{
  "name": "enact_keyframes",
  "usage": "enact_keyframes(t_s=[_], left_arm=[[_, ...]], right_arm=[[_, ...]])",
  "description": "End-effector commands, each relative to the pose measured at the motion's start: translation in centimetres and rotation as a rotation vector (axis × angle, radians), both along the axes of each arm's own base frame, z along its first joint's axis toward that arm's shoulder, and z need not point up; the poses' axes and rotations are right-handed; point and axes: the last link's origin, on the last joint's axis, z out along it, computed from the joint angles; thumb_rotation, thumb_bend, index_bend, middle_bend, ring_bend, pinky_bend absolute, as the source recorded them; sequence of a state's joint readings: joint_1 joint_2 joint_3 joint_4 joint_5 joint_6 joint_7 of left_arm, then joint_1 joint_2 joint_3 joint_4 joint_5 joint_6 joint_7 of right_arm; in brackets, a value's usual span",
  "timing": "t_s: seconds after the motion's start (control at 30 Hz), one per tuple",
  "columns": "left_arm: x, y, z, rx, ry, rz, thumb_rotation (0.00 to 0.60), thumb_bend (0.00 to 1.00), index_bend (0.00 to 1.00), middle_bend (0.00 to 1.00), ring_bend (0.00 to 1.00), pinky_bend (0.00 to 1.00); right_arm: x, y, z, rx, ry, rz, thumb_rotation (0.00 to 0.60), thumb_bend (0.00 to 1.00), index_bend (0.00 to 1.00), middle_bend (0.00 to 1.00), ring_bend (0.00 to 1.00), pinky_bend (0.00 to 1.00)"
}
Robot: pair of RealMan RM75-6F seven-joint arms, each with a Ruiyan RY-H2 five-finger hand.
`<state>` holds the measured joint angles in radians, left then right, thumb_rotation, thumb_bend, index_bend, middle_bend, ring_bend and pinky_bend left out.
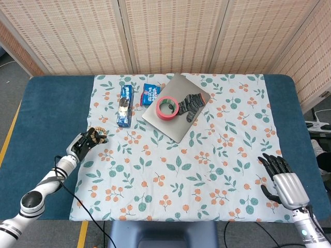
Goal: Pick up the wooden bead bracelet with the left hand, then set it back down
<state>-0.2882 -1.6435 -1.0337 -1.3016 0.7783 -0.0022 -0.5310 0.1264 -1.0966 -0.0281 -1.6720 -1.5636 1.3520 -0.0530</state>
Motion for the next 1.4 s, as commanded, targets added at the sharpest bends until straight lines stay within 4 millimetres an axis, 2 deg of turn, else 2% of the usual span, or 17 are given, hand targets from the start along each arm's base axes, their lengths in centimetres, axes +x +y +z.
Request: enact_keyframes(t_s=[0.03,0.17,0.27,0.57,0.8,0.9,1.0,1.13,1.17,1.4], left_arm=[[0.02,-0.06,-0.02,0.001,0.006,-0.005,0.341,0.41,0.65,0.71,0.33,0.19],[0.12,-0.11,-0.05,0.003,0.007,-0.01,0.338,0.45,0.66,0.71,0.33,0.19],[0.17,-0.15,-0.09,0.004,0.011,-0.016,0.314,0.48,0.66,0.71,0.33,0.19],[0.25,-0.21,-0.15,0.008,0.015,-0.025,0.301,0.71,0.66,0.71,0.33,0.19],[0.48,-0.32,-0.12,0.014,0.022,-0.043,0.257,0.73,0.66,0.71,0.33,0.19],[0.56,-0.43,-0.23,0.014,0.038,-0.058,0.255,0.82,0.66,0.71,0.33,0.19],[0.63,-0.6,-0.35,0.01,0.056,-0.077,0.311,0.96,0.65,0.71,0.33,0.19],[0.8,-0.71,-0.43,0.016,0.074,-0.096,0.548,1.0,0.64,0.7,0.33,0.18],[0.82,-0.73,-0.46,0.017,0.079,-0.1,0.587,1.0,0.63,0.7,0.32,0.18],[0.84,-0.8,-0.56,0.02,0.108,-0.121,0.6,1.0,0.63,0.68,0.31,0.18]], right_arm=[[0.01,0.01,0.01,0.0,0.0,0.0,0.6,0.31,0.0,0.0,0.0,0.0],[0.01,-0.02,0.1,-0.005,-0.001,0.0,0.6,0.31,0.0,0.0,0.0,0.0],[0.01,0.0,0.12,-0.006,-0.002,0.001,0.6,0.31,0.0,0.0,0.0,0.0],[0.02,-0.03,0.19,-0.01,-0.003,0.002,0.6,0.31,0.0,0.0,0.0,0.0],[0.04,0.0,0.19,-0.01,-0.004,0.003,0.6,0.31,0.0,0.0,0.0,0.0],[0.04,0.0,0.25,-0.012,-0.006,0.002,0.6,0.31,0.0,0.0,0.0,0.0],[0.03,-0.01,0.32,-0.014,-0.007,0.002,0.6,0.31,0.0,0.0,0.0,0.0],[0.03,-0.02,0.36,-0.015,-0.009,0.002,0.6,0.31,0.0,0.0,0.0,0.0],[0.04,-0.02,0.37,-0.015,-0.01,0.002,0.6,0.31,0.0,0.0,0.0,0.0],[0.04,-0.03,0.41,-0.013,-0.013,0.002,0.6,0.31,0.0,0.0,0.0,0.0]])
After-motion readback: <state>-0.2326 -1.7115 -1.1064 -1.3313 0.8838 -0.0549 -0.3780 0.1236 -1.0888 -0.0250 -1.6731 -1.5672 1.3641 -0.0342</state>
